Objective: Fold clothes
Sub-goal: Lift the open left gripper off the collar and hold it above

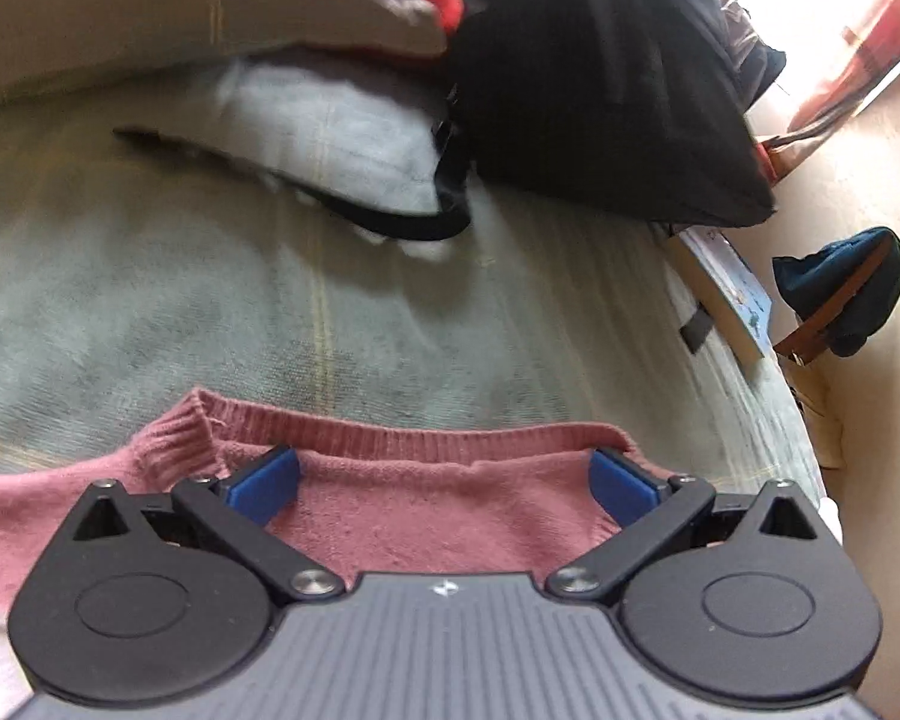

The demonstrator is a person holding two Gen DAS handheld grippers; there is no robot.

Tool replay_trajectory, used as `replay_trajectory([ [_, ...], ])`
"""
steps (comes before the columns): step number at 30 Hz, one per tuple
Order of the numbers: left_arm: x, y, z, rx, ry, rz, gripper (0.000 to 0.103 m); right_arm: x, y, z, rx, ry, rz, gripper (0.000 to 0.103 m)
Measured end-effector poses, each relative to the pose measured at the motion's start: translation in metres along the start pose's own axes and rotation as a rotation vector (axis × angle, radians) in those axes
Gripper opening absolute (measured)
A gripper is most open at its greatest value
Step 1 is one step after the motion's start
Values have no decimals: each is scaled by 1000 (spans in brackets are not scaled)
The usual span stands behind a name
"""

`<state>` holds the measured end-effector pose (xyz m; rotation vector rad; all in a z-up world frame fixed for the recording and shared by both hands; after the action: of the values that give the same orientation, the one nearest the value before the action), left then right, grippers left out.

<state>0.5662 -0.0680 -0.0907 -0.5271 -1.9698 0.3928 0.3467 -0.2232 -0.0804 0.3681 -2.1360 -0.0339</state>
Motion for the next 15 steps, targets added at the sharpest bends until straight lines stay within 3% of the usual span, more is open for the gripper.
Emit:
replay_trajectory([
  [4,49,-9,6,-50,-20,-14,102,4,-1,0,-4,-11,-11,103],
  [11,51,25,28,-32,184,-178,102,5,0,-1,-3,-14,-8,103],
  [14,38,52,26,12,164,-207,102,2,-3,-2,-8,-9,-9,103],
  [15,38,57,21,22,118,-194,102,1,-3,-2,-11,-7,-9,103],
])
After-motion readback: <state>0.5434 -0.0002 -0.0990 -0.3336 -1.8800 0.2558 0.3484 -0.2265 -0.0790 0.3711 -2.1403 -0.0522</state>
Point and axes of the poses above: each gripper's, at about its wrist camera, not at the fingertips, and x roughly against the way its jaws point, y to its left, z to its underside, the point moved 2 cm from there along -x, roughly the way its jaws point, and after that the axes turned 5 degrees about y, right-handed, at the moved point
